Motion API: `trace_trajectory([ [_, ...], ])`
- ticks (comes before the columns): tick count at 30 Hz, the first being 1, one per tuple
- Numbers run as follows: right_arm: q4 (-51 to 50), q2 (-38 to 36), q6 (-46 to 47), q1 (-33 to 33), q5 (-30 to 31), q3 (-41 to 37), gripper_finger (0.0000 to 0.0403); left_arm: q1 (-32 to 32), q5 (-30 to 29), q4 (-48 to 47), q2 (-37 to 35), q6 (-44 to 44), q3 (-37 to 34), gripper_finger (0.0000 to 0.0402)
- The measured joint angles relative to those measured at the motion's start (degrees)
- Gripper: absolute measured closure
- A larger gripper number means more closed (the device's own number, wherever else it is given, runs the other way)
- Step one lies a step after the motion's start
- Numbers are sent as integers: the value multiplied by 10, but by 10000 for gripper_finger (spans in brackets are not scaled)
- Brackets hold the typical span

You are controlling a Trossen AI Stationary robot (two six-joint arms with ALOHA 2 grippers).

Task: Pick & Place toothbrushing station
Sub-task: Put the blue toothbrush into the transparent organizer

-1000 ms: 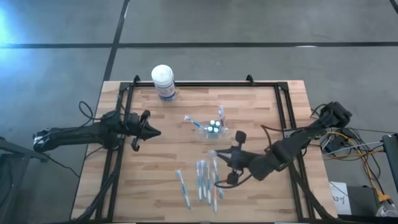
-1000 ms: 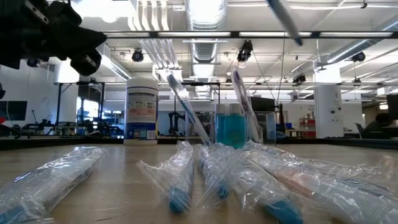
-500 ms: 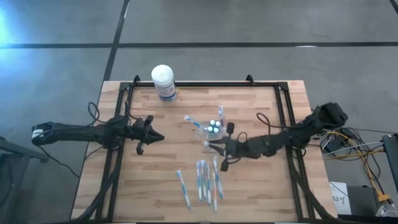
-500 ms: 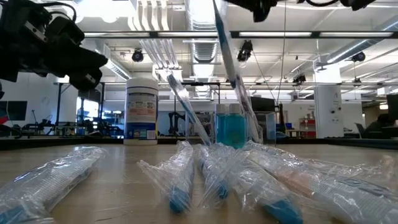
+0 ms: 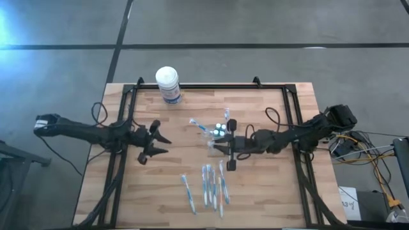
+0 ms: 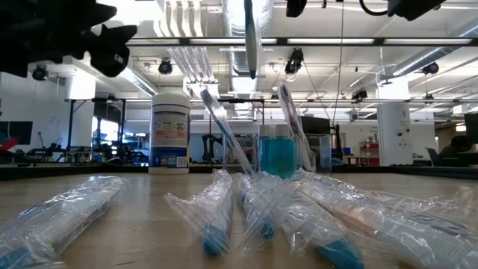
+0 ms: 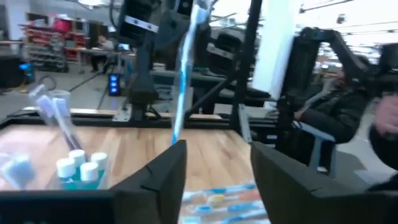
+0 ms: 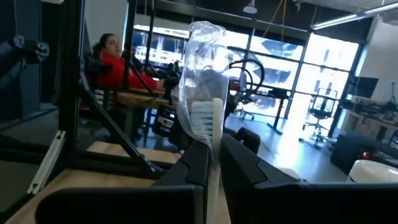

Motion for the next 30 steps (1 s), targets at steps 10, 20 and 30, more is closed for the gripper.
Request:
trace_trajectory([
  [10,9,0,27,0,-6,10,383,-26,-34,-2,141,34,103,164],
  [20,5,0,17,0,-5,14,383,-26,-34,-2,306,90,246,163],
  [30,1,0,2,0,-4,14,383,-21,-32,-4,438,98,360,163],
])
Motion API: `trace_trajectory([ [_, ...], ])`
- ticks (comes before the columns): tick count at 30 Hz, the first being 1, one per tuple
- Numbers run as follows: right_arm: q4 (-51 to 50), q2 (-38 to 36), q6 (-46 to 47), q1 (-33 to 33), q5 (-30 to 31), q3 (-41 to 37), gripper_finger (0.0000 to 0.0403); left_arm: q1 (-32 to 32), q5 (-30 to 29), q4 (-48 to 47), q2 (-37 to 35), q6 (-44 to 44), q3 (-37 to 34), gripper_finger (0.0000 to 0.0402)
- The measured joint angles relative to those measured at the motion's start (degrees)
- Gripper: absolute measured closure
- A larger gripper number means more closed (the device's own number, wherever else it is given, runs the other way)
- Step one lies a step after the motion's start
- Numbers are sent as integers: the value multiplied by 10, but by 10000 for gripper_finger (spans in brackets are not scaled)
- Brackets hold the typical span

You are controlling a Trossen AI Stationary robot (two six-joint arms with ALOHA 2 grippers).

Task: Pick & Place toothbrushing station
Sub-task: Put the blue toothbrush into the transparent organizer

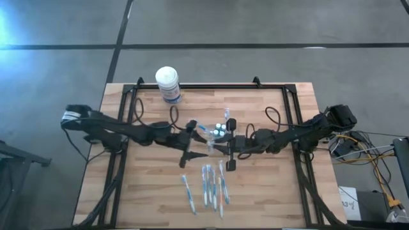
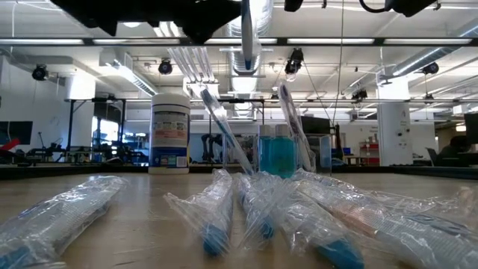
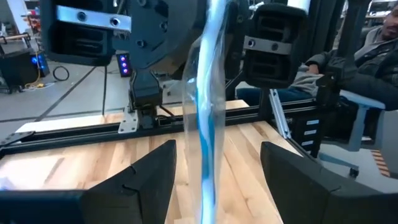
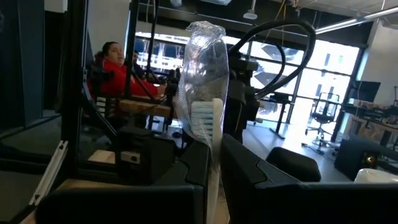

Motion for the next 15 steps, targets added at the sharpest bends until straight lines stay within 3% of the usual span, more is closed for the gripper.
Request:
trace_trajectory([
  [15,-12,0,-6,3,0,-2,383,0,-10,7,32,17,34,178],
])
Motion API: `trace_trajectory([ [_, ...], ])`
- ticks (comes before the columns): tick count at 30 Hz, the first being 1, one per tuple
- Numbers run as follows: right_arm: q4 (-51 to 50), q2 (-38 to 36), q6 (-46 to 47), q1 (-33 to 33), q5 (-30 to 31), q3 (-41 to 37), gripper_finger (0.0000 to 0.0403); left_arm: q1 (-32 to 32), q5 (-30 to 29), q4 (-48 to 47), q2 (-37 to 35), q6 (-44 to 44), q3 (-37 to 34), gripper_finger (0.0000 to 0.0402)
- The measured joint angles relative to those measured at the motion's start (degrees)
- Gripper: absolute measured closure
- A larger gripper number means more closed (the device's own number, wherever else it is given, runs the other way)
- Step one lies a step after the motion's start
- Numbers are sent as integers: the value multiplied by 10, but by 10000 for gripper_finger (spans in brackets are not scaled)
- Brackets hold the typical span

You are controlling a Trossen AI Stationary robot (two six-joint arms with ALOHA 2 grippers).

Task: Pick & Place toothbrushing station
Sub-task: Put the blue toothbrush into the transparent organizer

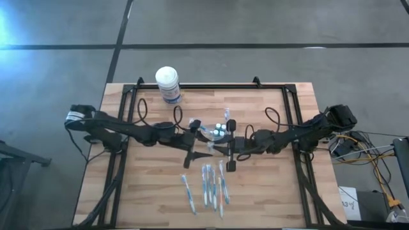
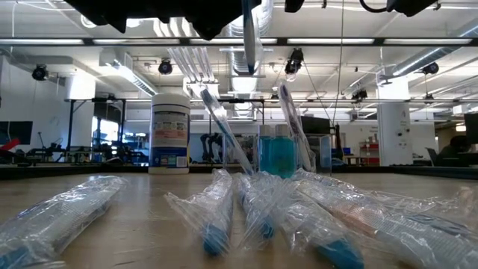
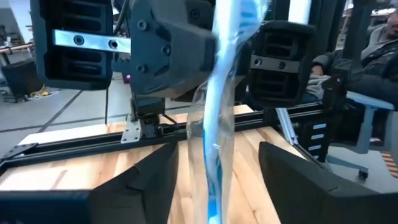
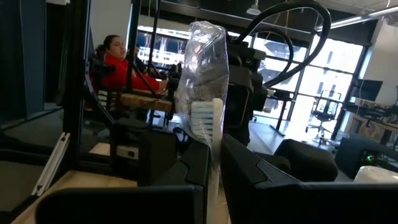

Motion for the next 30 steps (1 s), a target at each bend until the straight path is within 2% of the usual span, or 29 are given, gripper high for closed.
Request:
trace_trajectory([
  [4,-1,0,-1,0,0,0,383,0,-6,-1,7,0,3,224],
  [11,0,0,-2,0,-2,0,383,0,-2,-1,8,1,3,372],
  [19,-8,0,3,0,-1,0,370,0,0,-3,8,1,3,376],
  [24,-13,-7,30,0,-2,0,318,0,3,0,5,11,0,378],
  [30,-56,-48,79,0,11,0,263,-1,5,-2,-38,16,-32,378],
])
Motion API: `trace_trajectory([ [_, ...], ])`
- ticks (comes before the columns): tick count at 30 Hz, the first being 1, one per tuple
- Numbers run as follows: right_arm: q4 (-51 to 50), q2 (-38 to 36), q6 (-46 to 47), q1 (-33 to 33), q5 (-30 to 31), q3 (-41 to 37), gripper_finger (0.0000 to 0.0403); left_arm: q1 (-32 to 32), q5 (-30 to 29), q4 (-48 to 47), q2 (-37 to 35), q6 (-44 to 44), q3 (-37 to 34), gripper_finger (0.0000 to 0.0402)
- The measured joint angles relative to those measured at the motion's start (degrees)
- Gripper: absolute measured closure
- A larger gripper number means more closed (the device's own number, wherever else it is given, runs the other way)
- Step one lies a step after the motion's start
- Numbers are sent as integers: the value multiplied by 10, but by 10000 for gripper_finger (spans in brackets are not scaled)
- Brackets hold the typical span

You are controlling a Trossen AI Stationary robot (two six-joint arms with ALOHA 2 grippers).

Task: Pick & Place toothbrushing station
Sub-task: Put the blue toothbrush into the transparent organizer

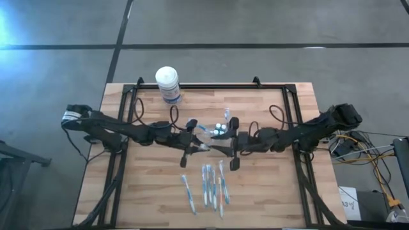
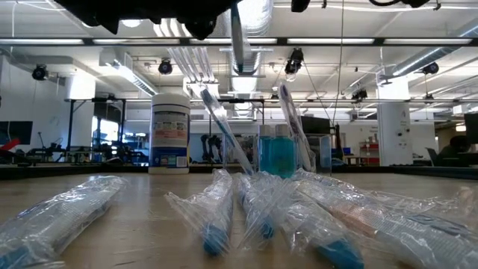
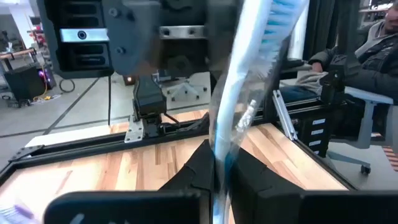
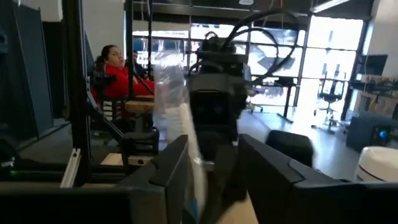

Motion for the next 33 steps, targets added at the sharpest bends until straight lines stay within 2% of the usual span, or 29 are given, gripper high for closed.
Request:
trace_trajectory([
  [7,-151,-81,42,0,0,0,253,0,-5,0,-102,-1,-65,378],
  [12,-265,-131,67,1,0,-7,265,0,-24,3,-196,-8,-130,378],
  [16,-288,-154,85,2,-1,-33,284,0,-48,1,-278,-22,-192,378],
  [21,-263,-179,96,-2,-1,-115,323,0,-48,-1,-373,-49,-263,374],
  [27,-132,-195,131,-2,-2,-225,383,0,-35,-6,-469,-64,-320,378],
  [33,19,-190,127,-3,-2,-312,394,0,-48,-27,-516,-75,-349,378],
])
